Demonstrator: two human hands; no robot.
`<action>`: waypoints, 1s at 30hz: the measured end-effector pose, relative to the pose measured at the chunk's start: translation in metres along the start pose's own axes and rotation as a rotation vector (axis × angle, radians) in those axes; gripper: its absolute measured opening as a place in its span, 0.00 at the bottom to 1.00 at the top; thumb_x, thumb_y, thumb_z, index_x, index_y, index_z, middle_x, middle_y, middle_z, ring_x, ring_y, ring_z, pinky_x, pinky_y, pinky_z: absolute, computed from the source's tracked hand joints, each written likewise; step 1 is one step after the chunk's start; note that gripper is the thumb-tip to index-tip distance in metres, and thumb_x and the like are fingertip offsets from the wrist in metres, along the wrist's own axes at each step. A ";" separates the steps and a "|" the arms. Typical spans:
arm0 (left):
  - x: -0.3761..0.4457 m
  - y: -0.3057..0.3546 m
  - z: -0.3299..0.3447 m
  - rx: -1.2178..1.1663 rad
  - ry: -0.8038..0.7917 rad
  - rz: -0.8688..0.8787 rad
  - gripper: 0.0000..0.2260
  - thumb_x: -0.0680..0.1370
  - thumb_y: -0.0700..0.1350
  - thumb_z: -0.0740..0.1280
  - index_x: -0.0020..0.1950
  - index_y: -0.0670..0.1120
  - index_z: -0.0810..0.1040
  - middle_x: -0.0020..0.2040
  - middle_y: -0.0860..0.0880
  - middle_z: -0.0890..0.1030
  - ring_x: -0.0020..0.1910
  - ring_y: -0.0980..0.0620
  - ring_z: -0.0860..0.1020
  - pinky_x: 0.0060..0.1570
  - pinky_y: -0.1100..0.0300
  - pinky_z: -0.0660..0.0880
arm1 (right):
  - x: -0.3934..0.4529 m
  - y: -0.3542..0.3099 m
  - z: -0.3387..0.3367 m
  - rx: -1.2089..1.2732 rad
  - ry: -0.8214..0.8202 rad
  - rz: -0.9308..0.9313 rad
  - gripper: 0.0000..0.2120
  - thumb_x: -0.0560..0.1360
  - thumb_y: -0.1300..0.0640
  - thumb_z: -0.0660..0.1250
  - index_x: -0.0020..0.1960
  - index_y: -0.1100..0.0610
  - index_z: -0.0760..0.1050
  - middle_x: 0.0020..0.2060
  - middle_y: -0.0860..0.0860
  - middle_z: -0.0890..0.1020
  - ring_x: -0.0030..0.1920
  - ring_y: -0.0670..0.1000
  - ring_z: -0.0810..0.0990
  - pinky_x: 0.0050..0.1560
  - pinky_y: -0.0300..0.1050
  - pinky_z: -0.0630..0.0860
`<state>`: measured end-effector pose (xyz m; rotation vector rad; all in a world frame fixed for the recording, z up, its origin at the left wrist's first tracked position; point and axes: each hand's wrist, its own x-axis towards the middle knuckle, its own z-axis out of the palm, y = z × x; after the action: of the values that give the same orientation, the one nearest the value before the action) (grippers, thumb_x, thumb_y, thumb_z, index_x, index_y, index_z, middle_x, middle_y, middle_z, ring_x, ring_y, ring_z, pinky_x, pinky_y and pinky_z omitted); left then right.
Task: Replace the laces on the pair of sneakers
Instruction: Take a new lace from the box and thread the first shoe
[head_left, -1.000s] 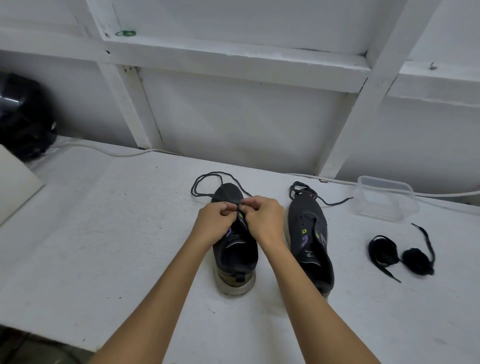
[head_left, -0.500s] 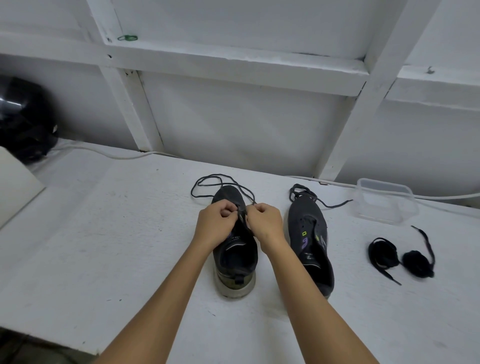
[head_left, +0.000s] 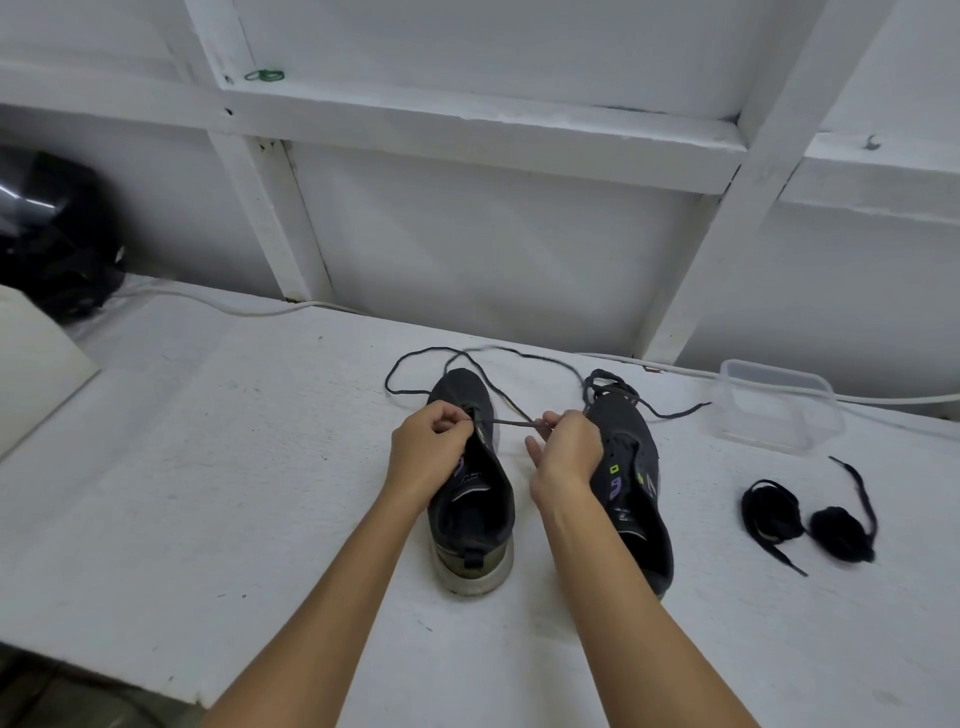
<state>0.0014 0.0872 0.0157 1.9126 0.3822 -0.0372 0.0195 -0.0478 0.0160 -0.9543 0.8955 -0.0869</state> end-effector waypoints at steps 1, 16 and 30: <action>0.000 0.000 0.000 -0.009 0.002 -0.004 0.04 0.78 0.44 0.68 0.45 0.51 0.81 0.42 0.51 0.83 0.41 0.52 0.82 0.39 0.64 0.76 | 0.001 0.001 0.000 -0.020 0.011 -0.011 0.16 0.79 0.61 0.55 0.62 0.61 0.75 0.46 0.51 0.80 0.45 0.49 0.80 0.45 0.47 0.78; 0.015 0.009 -0.022 -0.381 -0.213 -0.234 0.05 0.80 0.42 0.64 0.46 0.49 0.76 0.50 0.51 0.87 0.39 0.55 0.77 0.35 0.60 0.68 | -0.041 0.020 -0.015 -1.021 -0.561 -0.374 0.15 0.70 0.40 0.74 0.51 0.48 0.81 0.42 0.43 0.84 0.43 0.43 0.81 0.38 0.35 0.74; 0.029 0.007 -0.042 0.122 -0.066 -0.058 0.08 0.82 0.46 0.61 0.50 0.43 0.77 0.34 0.50 0.73 0.30 0.54 0.74 0.37 0.60 0.74 | -0.031 0.030 -0.018 -1.044 -0.434 -0.426 0.12 0.73 0.52 0.73 0.56 0.51 0.80 0.44 0.45 0.83 0.45 0.46 0.81 0.39 0.35 0.74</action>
<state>0.0239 0.1310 0.0317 2.0144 0.3982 -0.1643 -0.0225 -0.0279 0.0088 -2.0356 0.2698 0.2480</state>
